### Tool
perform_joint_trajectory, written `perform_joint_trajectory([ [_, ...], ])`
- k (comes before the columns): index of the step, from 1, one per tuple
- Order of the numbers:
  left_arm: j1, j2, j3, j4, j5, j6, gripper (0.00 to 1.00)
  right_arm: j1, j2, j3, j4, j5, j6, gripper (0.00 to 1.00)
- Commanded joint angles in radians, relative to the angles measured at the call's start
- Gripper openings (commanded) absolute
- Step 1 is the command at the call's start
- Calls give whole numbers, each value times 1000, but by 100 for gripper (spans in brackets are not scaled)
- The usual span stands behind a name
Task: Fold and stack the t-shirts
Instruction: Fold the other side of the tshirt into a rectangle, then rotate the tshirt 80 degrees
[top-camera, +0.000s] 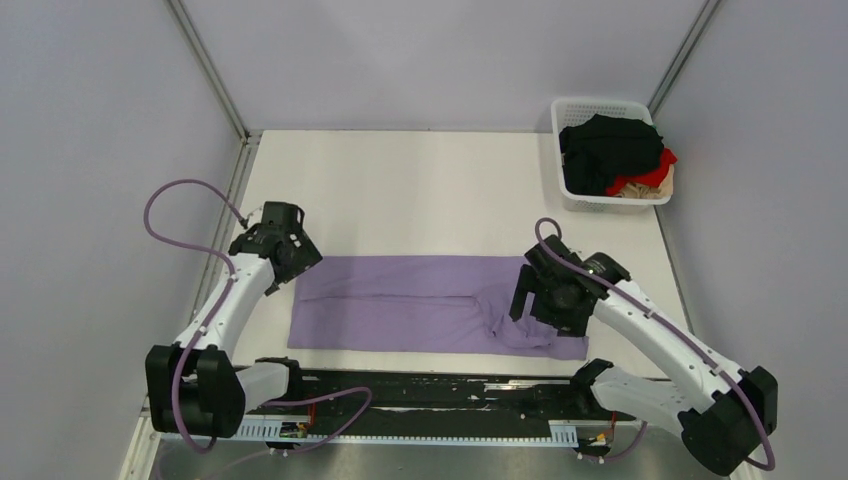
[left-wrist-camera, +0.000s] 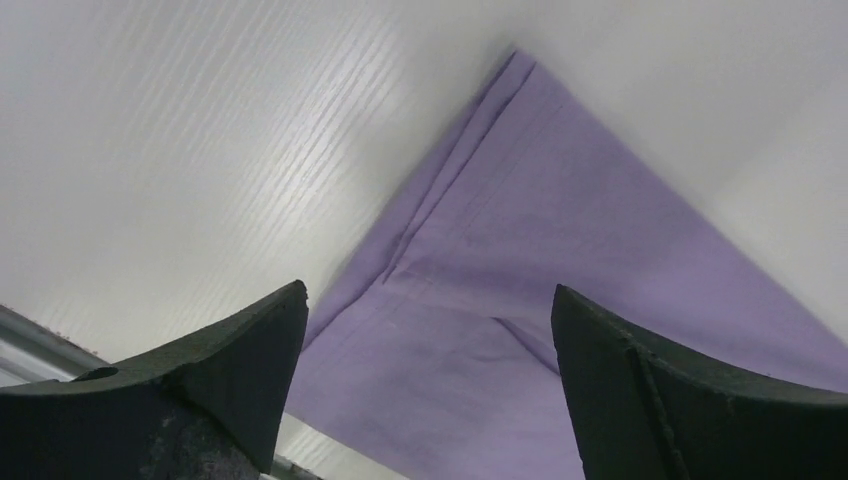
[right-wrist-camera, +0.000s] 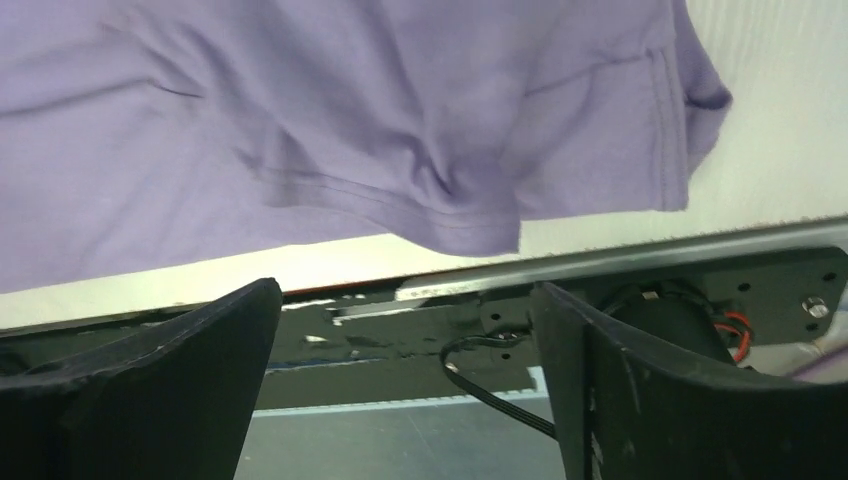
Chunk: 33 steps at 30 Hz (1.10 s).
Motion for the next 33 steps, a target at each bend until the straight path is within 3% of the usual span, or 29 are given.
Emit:
perform_joint_trajectory([
  [1,-2,-64,106,13,55,16,99,3,-71,123,59,55,18,100],
  [6,-4,-38,85,186,409,85,100,-14,-65,46,362,-24,15,100],
  [9,-27,29,33,272,544,80,100,-77,1,-7,383,-39,73,100],
  [12,-56,103,-14,304,557,82,100,-143,27,-102,432,-37,95,100],
  [16,-57,173,-104,359,542,72,100,-245,52,-252,619,-171,88,100],
  [21,-57,249,-113,358,434,67,100,-354,189,-275,739,-83,77,100],
  [27,-57,248,-112,320,401,56,100,-406,495,-93,923,-109,-15,100],
  [33,-73,88,-174,266,409,-12,100,-432,871,394,941,-90,-120,100],
])
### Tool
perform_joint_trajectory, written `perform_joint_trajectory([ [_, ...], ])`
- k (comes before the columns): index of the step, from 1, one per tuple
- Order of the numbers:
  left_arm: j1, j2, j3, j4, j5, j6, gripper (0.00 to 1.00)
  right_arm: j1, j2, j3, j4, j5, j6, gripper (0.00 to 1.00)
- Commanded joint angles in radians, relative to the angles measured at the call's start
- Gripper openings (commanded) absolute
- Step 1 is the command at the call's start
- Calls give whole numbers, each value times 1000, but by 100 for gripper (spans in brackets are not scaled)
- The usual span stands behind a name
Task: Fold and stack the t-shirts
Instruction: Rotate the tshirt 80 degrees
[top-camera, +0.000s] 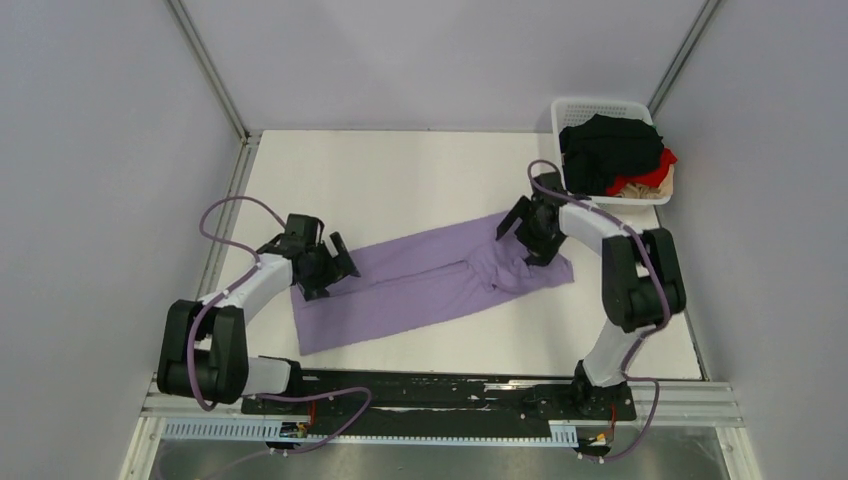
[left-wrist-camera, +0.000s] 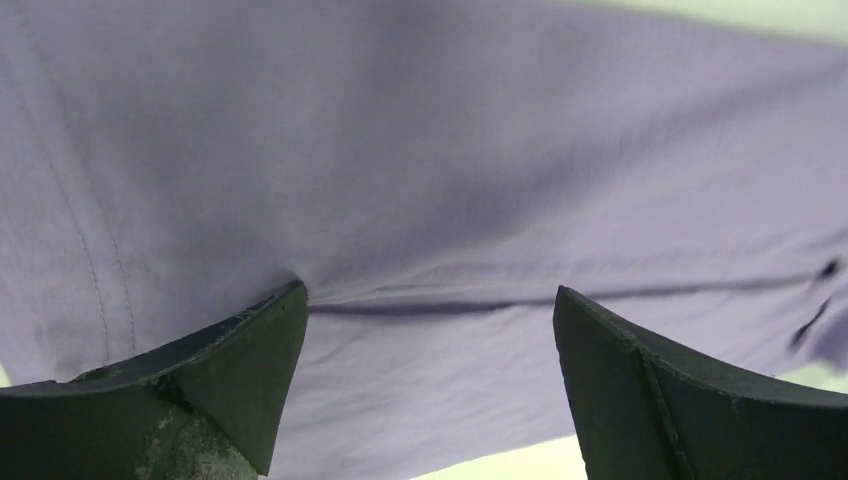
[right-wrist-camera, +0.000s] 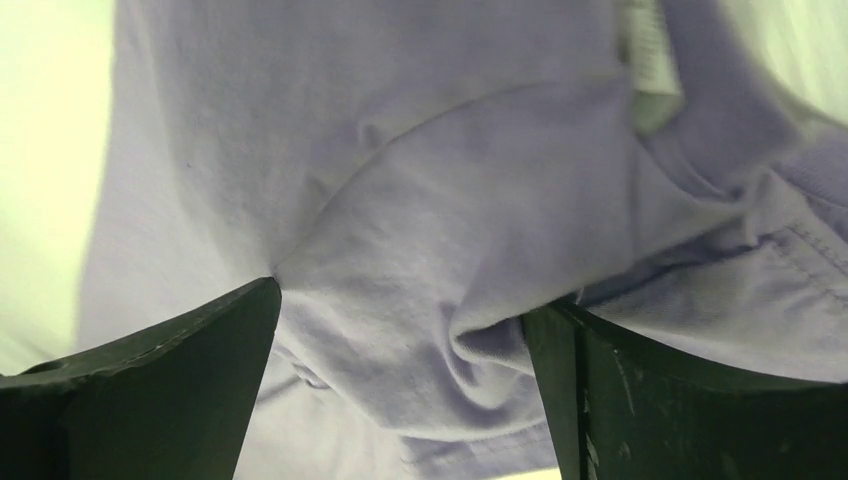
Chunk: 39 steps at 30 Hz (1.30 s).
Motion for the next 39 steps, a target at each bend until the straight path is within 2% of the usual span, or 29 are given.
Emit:
perform_joint_trajectory([
  [1,-21,-117,-73,-47,-35,-69,100,-26,323,325,326,105,-132,100],
  [5,-102,-188,-138,32,14,-181,100,-32,586,694,288,-48,-150,100],
  [7,-200,-185,-172,137,33,-249,100,-29,730,898,261,-122,-153,100],
  [10,-319,-95,-185,340,53,-327,100,-15,966,1193,230,-217,-126,100],
  [13,-434,67,-85,387,77,-315,100,7,1137,1474,243,-218,-82,100],
  [15,-492,155,-31,365,99,-290,100,10,1193,1546,301,-245,-21,100],
  [18,-557,220,74,324,115,-235,100,14,1167,1484,439,-269,25,100],
  [20,-592,223,111,293,102,-207,100,20,1126,1471,471,-258,-20,100],
  [24,-637,133,129,220,49,-143,100,23,987,1453,432,-242,-191,100],
  [28,-639,-34,119,99,-48,-78,100,35,739,1272,393,-198,-372,100],
  [31,-633,-163,122,-65,-159,-49,100,61,524,1094,329,-110,-518,100],
  [33,-611,-228,111,-153,-209,-42,100,78,372,926,293,-75,-560,100],
  [36,-505,-294,67,-234,-210,-36,100,145,145,572,281,-75,-615,100],
  [39,-427,-322,-10,-246,-146,-24,100,276,-52,287,264,-51,-664,100],
])
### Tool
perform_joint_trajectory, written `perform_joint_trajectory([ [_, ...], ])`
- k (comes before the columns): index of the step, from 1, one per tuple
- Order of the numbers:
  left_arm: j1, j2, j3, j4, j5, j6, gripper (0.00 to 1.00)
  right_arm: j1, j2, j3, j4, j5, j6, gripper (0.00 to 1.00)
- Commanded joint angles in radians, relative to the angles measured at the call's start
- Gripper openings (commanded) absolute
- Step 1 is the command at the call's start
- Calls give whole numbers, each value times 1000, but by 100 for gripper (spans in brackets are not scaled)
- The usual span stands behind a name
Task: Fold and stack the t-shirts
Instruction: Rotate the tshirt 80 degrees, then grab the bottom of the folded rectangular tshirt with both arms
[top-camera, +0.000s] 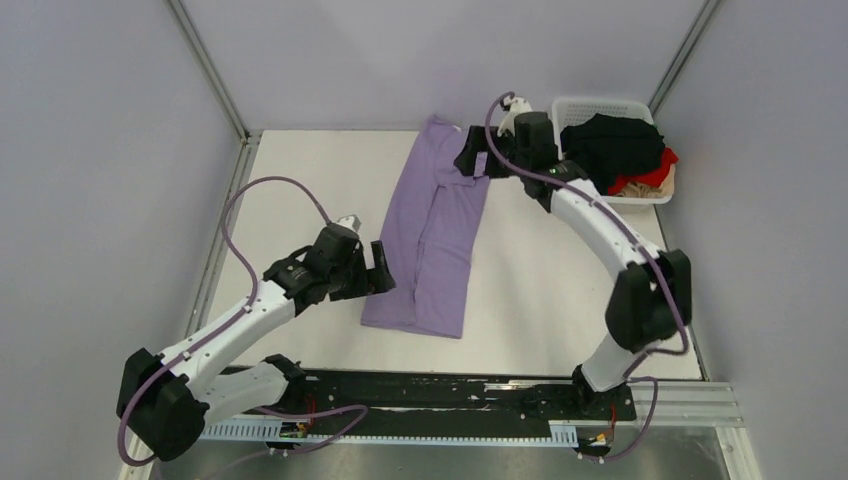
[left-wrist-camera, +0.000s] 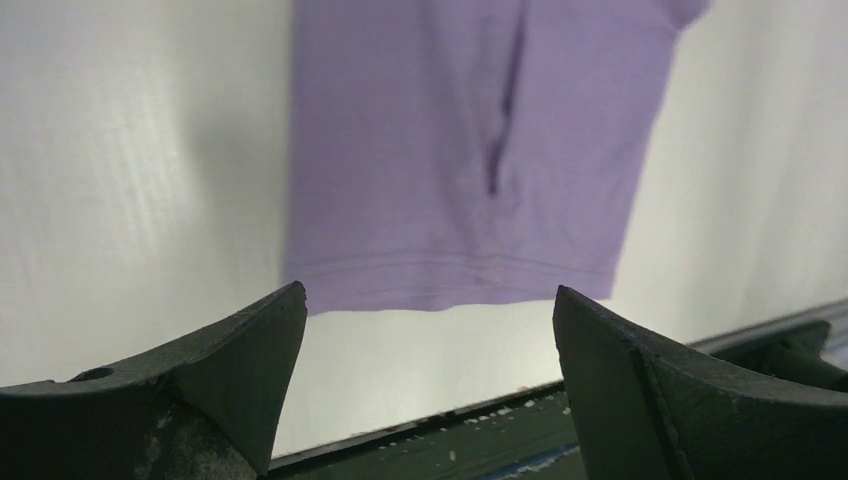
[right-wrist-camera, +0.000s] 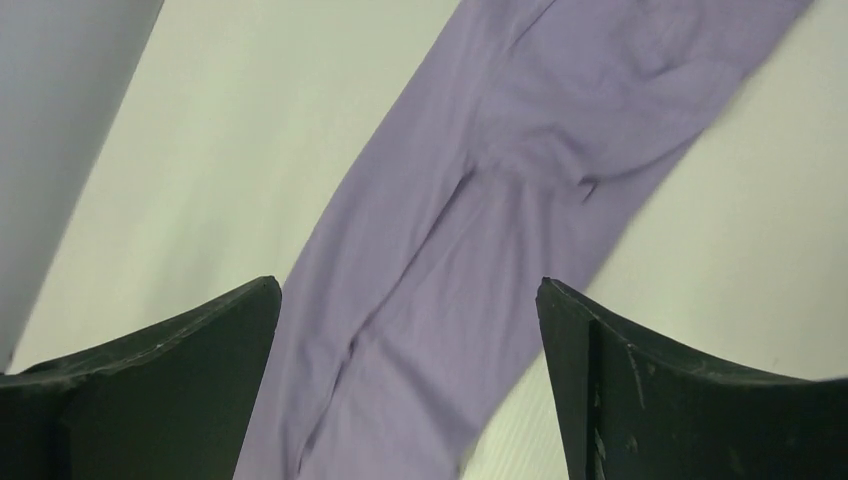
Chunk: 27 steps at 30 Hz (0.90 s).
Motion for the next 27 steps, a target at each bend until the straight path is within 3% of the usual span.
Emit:
perform_joint_trajectory([
  [1,99,-31,-99,-123,11,39,100,194,-220,-366,-68,51,-140,100],
  [5,107,-22,-178,-68,62,27,90,378,-339,-545,-97,22,-69,98],
  [8,107,7,-204,-11,82,15,77,485,-374,-585,-187,44,-51,91],
  [11,107,49,-238,53,104,4,74,572,-379,-635,-226,85,-55,85],
  [14,108,106,-252,96,99,0,63,614,-333,-668,-220,40,-35,73],
  [17,107,159,-242,139,98,5,54,640,-253,-676,-201,30,11,69],
  [19,108,194,-238,154,112,7,40,642,-206,-675,-199,41,50,60],
  [22,107,227,-241,169,120,12,30,648,-179,-691,-200,80,106,56],
  [25,107,234,-239,156,121,23,4,657,-169,-707,-220,123,138,52],
  [27,107,221,-239,125,126,26,0,666,-166,-719,-230,149,154,48],
])
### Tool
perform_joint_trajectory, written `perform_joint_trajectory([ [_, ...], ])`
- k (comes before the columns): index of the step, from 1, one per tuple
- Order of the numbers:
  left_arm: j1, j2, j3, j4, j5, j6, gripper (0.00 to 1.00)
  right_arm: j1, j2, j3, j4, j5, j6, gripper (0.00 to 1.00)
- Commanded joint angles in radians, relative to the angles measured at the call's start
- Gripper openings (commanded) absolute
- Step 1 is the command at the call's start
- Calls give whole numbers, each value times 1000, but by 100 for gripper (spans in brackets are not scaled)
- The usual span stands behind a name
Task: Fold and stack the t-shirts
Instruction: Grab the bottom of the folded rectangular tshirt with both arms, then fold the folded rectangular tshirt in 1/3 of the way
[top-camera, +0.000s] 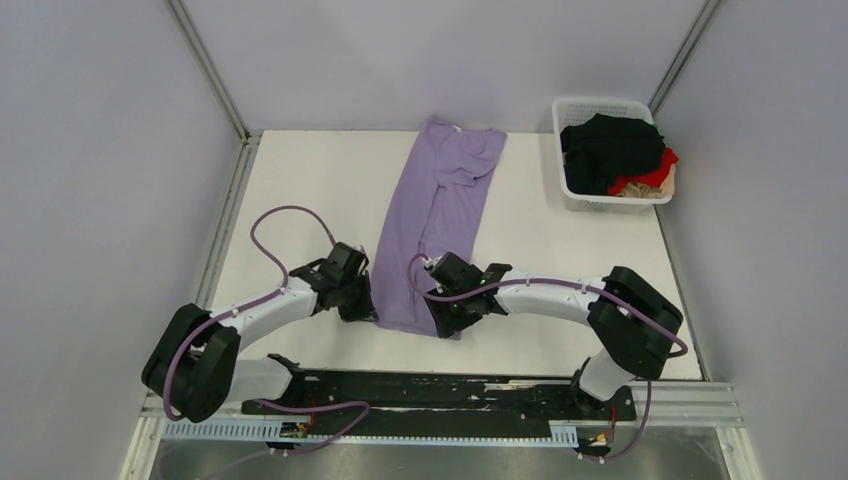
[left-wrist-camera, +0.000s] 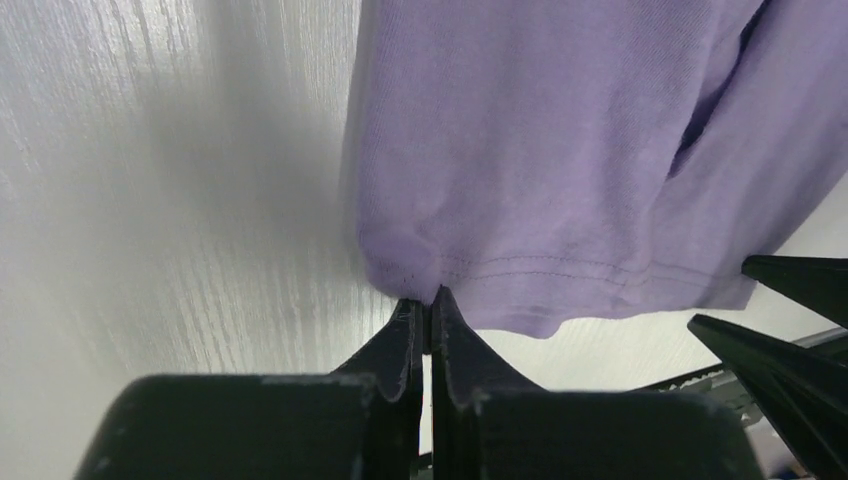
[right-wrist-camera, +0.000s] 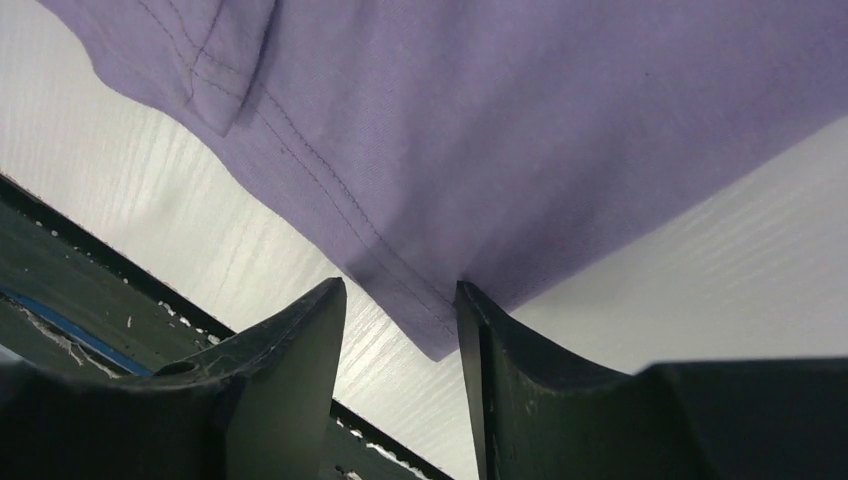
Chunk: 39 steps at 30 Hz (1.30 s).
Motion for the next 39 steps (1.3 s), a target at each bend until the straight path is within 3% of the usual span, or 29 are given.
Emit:
perform_joint_trajectory([
  [1,0,-3,-21,-54,-14,22,0,30,22,-46,-27,83,82,46],
  [6,0,-146,-52,-148,17,-1,0,133,46,-54,-85,132,115,42],
  [12,-1,-329,-131,-206,98,-51,0,257,72,-27,-189,141,225,2],
  [20,-8,-549,-101,-335,217,-63,0,315,-122,16,-201,16,198,0],
  [24,-8,-598,-60,-264,242,-83,0,253,-178,28,-190,26,191,0],
  [30,-7,-456,-6,18,142,-98,0,94,-205,71,-162,77,117,0],
  [34,-1,-251,140,65,20,-47,0,-48,-204,99,-144,102,68,0],
  [39,33,15,325,97,-14,17,0,-206,-154,160,-101,94,-24,0],
])
